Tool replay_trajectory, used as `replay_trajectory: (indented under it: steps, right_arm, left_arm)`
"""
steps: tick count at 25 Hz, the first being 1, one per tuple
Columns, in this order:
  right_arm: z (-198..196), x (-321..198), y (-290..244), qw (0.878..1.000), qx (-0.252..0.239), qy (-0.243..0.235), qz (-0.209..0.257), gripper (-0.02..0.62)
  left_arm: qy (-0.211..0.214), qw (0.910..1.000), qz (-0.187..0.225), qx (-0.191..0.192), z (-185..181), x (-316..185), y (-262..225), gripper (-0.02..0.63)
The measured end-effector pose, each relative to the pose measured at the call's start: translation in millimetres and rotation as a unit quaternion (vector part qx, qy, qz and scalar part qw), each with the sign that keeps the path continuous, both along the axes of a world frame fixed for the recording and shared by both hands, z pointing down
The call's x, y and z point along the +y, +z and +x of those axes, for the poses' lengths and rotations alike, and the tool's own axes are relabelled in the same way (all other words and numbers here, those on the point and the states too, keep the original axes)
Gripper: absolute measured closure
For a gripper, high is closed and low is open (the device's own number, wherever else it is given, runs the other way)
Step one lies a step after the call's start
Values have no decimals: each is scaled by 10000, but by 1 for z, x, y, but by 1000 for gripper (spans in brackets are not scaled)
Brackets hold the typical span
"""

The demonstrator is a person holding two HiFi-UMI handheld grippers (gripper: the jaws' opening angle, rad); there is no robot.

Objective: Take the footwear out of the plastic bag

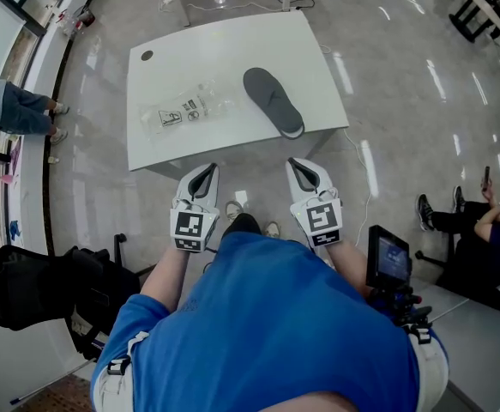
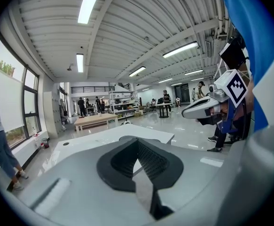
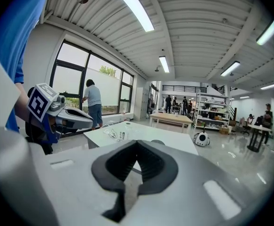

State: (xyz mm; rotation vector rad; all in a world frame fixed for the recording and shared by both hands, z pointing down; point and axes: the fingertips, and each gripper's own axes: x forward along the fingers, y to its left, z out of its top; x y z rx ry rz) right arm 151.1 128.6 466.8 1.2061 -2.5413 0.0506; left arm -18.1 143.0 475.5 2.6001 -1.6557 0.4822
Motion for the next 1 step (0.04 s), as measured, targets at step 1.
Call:
replay_trajectory:
  steps: [1]
  right_arm:
    - [1,-1,0,10000,8,-3,-1,592]
  left_arm:
    - [-13,10000,12,7,1,-1,-1,598]
